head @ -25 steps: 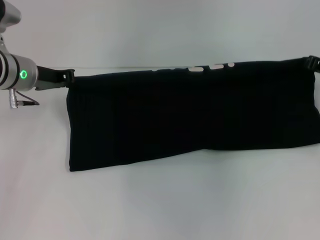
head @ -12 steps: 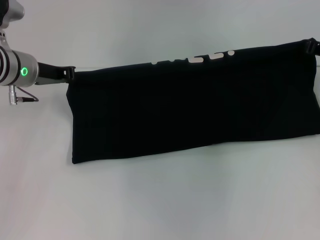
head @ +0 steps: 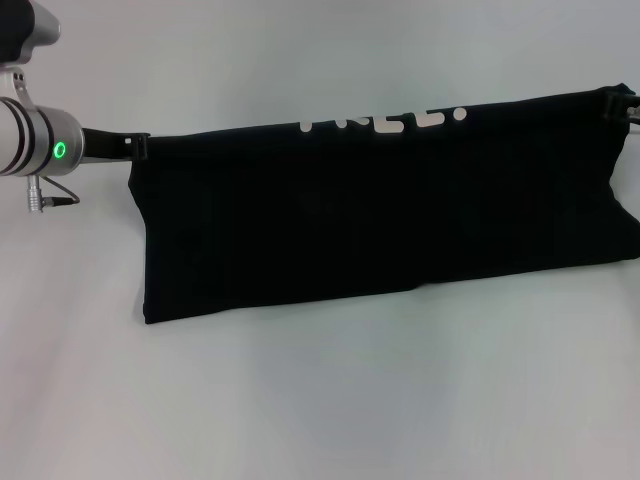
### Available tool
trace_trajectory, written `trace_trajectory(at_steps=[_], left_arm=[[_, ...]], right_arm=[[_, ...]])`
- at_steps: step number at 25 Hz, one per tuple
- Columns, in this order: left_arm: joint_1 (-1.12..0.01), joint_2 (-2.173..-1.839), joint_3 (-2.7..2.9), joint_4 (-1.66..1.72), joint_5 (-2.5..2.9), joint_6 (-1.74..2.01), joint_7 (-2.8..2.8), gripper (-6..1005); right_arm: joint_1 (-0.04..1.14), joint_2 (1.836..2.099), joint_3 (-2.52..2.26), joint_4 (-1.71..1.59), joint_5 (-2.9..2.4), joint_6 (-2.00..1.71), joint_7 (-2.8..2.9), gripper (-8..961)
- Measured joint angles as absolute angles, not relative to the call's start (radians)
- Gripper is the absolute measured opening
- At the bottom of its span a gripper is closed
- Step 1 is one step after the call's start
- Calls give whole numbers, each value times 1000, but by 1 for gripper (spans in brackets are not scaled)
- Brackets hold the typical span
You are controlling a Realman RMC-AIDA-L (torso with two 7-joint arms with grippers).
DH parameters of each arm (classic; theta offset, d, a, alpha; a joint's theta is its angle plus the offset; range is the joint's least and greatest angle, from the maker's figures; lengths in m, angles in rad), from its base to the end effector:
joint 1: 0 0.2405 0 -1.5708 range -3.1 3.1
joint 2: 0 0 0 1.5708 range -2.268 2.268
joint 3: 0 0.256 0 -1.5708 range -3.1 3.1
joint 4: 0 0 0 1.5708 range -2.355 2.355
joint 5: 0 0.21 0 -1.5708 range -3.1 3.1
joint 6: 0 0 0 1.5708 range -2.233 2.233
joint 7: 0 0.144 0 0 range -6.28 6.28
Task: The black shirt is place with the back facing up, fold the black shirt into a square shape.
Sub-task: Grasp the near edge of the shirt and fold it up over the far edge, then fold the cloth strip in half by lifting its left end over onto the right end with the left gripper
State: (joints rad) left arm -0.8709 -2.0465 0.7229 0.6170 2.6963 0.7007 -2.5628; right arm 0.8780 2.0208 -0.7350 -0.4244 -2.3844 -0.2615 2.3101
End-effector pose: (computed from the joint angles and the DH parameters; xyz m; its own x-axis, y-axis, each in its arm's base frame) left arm -0.2598 0.4751 0.0359 0.4628 0.7062 0.5359 0.8164 -0.1039 -0.5681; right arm 0.2803 0.4925 0.0500 0.5082 -0.5058 -0.6971 -0.7886 0.0520 -0.6127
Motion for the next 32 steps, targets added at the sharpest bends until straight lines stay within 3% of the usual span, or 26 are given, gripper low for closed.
trace_trajectory(at_steps=[16, 19, 22, 24, 27, 29, 32], left_arm=[[-874, -2060, 774, 616, 2691, 652, -2561, 0], [-880, -2063, 774, 619, 2690, 640, -2571, 49], [-883, -2058, 768, 642, 2691, 693, -2614, 126], [-872, -2054, 759, 685, 2686, 749, -2661, 214], [-798, -2043, 688, 811, 2511, 954, -2659, 381], [-777, -2035, 658, 812, 2436, 1015, -2619, 539], [-739, -2008, 542, 723, 2256, 1184, -2501, 545]], right_arm=[[904, 1998, -789, -394, -2390, -231, 2315, 216], [904, 1993, -784, -398, -2390, -233, 2317, 220], [904, 1971, -781, -410, -2389, -280, 2319, 223], [890, 1939, -763, -460, -2383, -408, 2345, 319], [858, 1928, -731, -525, -2353, -524, 2358, 462], [813, 1935, -702, -585, -2276, -612, 2326, 528], [705, 1965, -681, -656, -2060, -751, 2185, 626]])
